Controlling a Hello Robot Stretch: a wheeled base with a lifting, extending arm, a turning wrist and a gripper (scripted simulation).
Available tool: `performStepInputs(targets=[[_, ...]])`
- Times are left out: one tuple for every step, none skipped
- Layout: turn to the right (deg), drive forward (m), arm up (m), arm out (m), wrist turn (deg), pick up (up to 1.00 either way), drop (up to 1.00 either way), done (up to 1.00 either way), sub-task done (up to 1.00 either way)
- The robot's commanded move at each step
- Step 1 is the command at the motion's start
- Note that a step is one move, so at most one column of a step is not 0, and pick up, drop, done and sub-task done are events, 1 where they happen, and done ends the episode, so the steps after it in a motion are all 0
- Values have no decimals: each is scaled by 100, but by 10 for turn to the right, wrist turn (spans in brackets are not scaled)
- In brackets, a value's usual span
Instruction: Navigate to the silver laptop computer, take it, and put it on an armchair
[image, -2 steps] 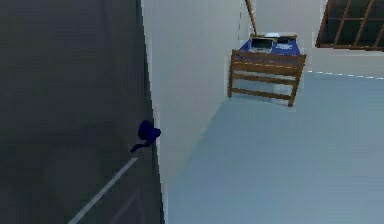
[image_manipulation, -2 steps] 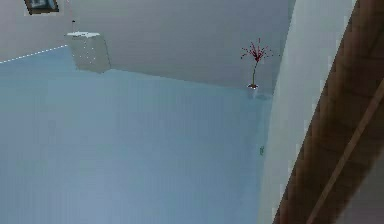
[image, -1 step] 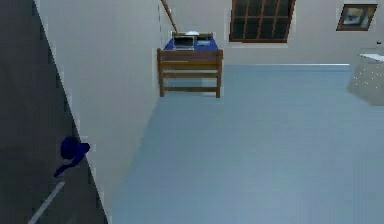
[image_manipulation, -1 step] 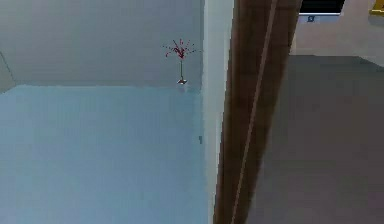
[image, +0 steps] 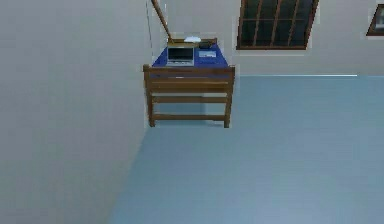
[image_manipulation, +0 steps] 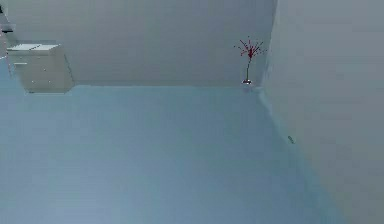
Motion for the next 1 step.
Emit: performStepInputs(targets=[[0, 100, 0, 0, 0, 0, 0, 0, 0]])
